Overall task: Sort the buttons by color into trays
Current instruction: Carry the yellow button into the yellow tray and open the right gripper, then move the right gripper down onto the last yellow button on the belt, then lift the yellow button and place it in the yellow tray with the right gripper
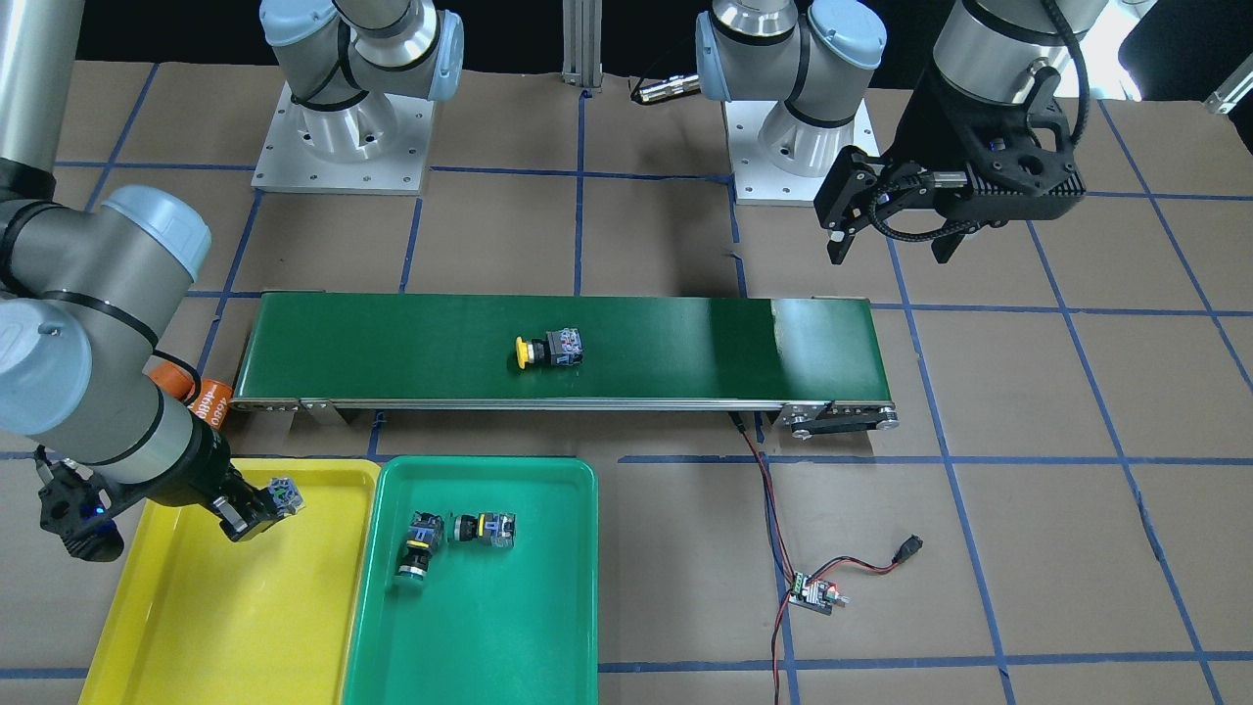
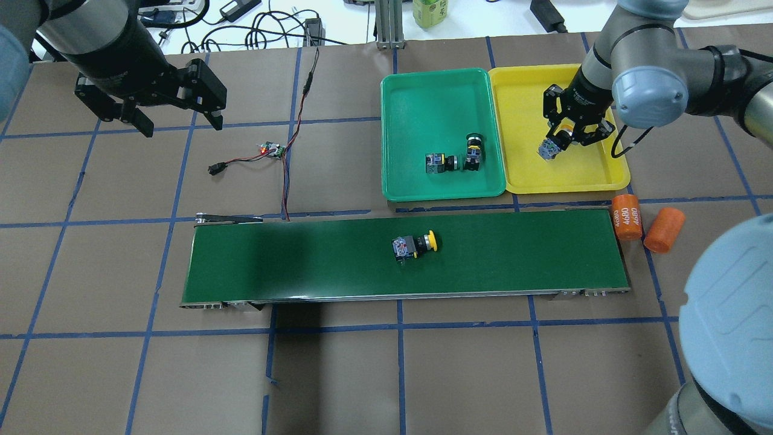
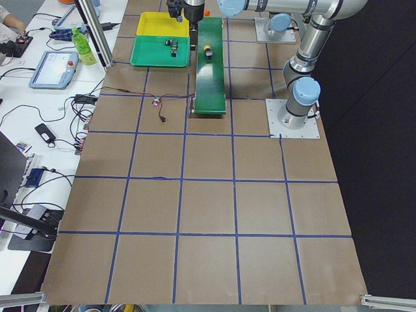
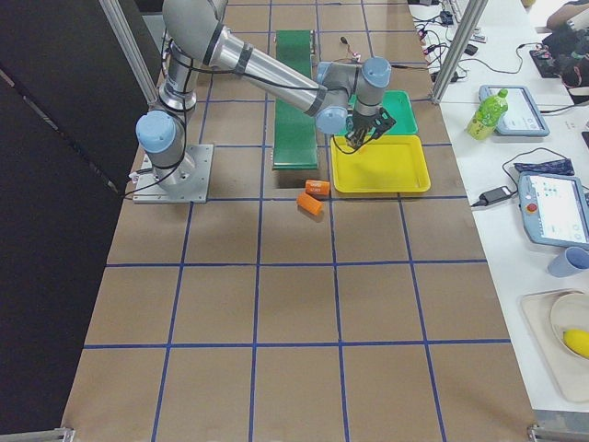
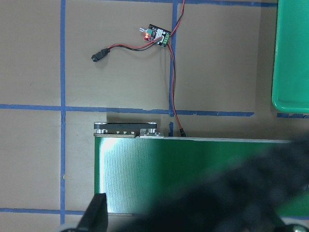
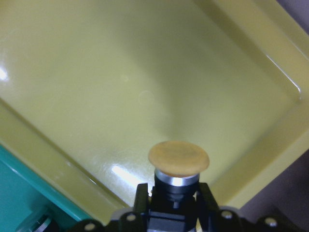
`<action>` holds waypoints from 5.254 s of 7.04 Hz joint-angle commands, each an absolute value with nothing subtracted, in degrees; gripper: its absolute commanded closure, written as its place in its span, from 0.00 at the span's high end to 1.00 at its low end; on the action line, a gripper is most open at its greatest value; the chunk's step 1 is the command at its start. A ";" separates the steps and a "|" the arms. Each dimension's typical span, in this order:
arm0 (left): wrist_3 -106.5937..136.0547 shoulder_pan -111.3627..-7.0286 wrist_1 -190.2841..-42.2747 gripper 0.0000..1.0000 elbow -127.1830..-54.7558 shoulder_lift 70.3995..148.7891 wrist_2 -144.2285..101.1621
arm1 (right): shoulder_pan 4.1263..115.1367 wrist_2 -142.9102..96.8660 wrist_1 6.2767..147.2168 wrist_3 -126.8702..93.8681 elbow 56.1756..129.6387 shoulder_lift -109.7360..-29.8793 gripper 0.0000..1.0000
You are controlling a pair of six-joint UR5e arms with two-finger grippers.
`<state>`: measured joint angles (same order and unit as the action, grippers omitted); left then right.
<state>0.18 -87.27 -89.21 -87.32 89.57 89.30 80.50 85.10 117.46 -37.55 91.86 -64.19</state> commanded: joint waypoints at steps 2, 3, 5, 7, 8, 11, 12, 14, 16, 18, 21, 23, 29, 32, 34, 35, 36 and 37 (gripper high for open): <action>0.18 -87.28 -89.21 1.00 -87.28 89.56 89.30 | 80.33 85.34 116.28 -37.53 92.63 -64.68 1.00; 0.18 -87.28 -89.21 1.00 -87.28 89.56 89.38 | 80.33 85.34 113.15 -37.70 92.64 -66.51 1.00; 0.18 -87.27 -89.21 1.00 -87.19 89.56 89.38 | 81.73 85.16 98.84 -42.24 93.60 -76.24 1.00; 0.18 -87.19 -89.21 1.00 -87.27 89.65 89.38 | 84.36 84.82 98.26 -46.74 99.45 -84.33 1.00; 0.18 -87.27 -89.21 1.00 -87.28 89.56 89.38 | 85.42 84.47 99.31 -49.72 104.71 -89.07 1.00; 0.18 -87.28 -89.21 1.00 -87.28 89.65 89.38 | 89.72 84.20 108.41 -60.43 113.88 -91.85 1.00; 0.18 -87.28 -89.21 1.00 -87.28 89.65 89.38 | 91.22 84.11 112.72 -62.47 115.73 -91.32 1.00; 0.18 -87.28 -89.21 1.00 -87.28 89.56 89.47 | 93.16 84.11 118.79 -65.38 117.59 -88.70 1.00; 0.18 -87.27 -89.30 1.00 -87.19 89.56 89.39 | 95.87 84.11 122.93 -68.62 117.60 -85.35 1.00; 0.18 -87.28 -89.21 1.00 -87.36 89.65 89.38 | 96.94 84.20 123.40 -69.95 118.03 -84.03 1.00; 0.18 -87.28 -89.21 1.00 -87.36 89.56 89.38 | 96.94 84.64 128.30 -69.61 118.30 -82.62 1.00; 0.18 -87.28 -89.30 1.00 -87.36 89.47 89.38 | 96.86 85.25 128.67 -68.91 118.74 -81.56 1.00; 0.18 -87.27 -89.21 1.00 -87.63 89.30 89.38 | 95.45 82.62 123.69 -62.44 111.74 -81.83 0.00; 0.18 -87.19 -89.21 1.00 -87.63 89.21 89.38 | 83.54 82.97 119.88 -41.45 100.14 -74.04 0.00; 0.18 -87.19 -89.21 1.00 -87.63 89.21 89.38 | 80.25 82.97 120.41 -34.72 94.85 -66.74 0.00; 0.18 -87.27 -89.21 1.00 -87.63 89.30 89.38 | 80.07 83.58 121.63 -34.54 94.31 -65.06 0.00; 0.18 -87.19 -89.21 1.00 -87.63 89.21 89.38 | 80.07 85.41 122.68 -34.37 94.48 -64.69 0.54; 0.18 -87.27 -89.21 1.00 -87.71 89.21 89.38 | 80.07 84.91 122.17 -34.37 95.27 -65.04 1.00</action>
<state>0.18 -87.23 -89.21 -87.65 89.23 89.38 80.16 84.63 122.07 -34.56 94.82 -65.24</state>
